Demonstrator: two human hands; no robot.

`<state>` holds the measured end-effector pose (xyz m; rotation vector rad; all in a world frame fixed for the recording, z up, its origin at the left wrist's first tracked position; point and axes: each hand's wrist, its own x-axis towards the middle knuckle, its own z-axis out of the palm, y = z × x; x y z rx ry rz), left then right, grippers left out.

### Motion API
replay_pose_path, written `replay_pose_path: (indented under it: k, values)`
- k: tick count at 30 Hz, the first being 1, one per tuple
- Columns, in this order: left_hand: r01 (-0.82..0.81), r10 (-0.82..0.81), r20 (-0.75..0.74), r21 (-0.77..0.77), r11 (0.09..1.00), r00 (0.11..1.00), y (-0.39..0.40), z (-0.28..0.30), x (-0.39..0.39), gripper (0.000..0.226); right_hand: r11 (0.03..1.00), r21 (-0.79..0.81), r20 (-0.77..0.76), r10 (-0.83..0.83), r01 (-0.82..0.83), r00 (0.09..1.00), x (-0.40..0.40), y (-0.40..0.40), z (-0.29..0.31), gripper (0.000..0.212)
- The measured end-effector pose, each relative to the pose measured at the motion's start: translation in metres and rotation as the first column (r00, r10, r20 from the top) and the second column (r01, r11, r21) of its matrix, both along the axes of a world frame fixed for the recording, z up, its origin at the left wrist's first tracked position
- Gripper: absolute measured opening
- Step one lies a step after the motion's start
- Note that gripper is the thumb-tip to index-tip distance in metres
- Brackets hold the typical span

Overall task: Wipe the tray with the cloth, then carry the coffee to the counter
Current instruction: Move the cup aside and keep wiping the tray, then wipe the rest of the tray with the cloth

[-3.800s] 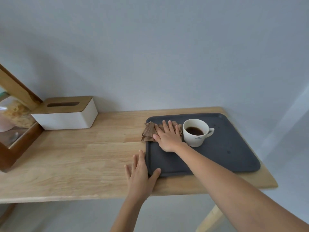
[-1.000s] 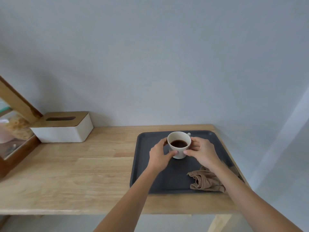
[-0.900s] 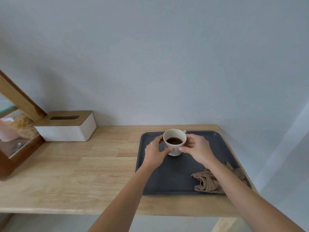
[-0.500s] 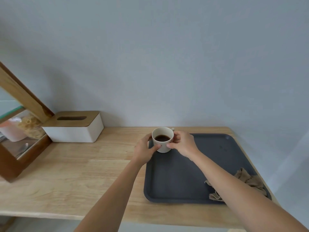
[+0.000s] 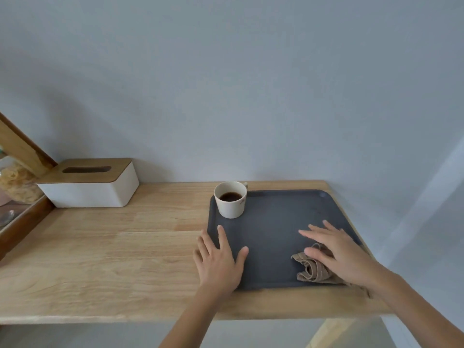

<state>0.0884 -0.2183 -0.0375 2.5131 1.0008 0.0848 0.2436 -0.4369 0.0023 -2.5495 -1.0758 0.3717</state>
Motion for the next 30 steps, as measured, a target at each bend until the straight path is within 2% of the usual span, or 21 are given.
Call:
replay_pose_path:
  k: [2, 6, 10, 13, 21, 26, 30]
  values:
    - [-0.006, 0.008, -0.017, 0.100, 0.995, 1.000, -0.008, -0.005, -0.002, 0.091, 0.994, -0.083, 0.064, -0.071, 0.076, 0.995, -0.008, -0.033, -0.013, 0.090]
    - [0.006, 0.000, -0.039, 0.169, 0.986, 0.999, -0.008, -0.008, -0.001, 0.098, 0.970, -0.210, 0.143, -0.098, 0.127, 0.985, -0.037, -0.038, -0.032, 0.078]
    - [0.028, -0.021, -0.041, 0.176, 0.984, 0.999, -0.006, -0.007, 0.001, 0.097, 0.963, -0.218, 0.148, -0.129, 0.160, 0.980, -0.042, -0.004, -0.035, 0.080]
    - [0.038, -0.030, -0.046, 0.178, 0.983, 0.998, -0.005, -0.008, 0.000, 0.096, 0.961, -0.238, 0.160, -0.105, 0.142, 0.981, -0.032, 0.031, -0.036, 0.067]
    - [0.038, -0.034, -0.026, 0.185, 0.982, 0.999, -0.002, -0.009, -0.001, 0.102, 0.968, -0.208, 0.183, -0.100, 0.137, 0.978, 0.042, 0.124, -0.041, 0.063]
    - [0.001, 0.006, -0.032, 0.209, 0.978, 0.999, -0.001, -0.012, 0.001, 0.112, 0.963, -0.205, 0.156, -0.143, 0.174, 0.977, 0.078, 0.139, -0.040, 0.062]
    - [-0.023, 0.031, -0.035, 0.206, 0.978, 0.999, -0.002, -0.014, 0.003, 0.110, 0.973, -0.204, 0.147, -0.081, 0.110, 0.986, 0.057, 0.117, -0.038, 0.058]
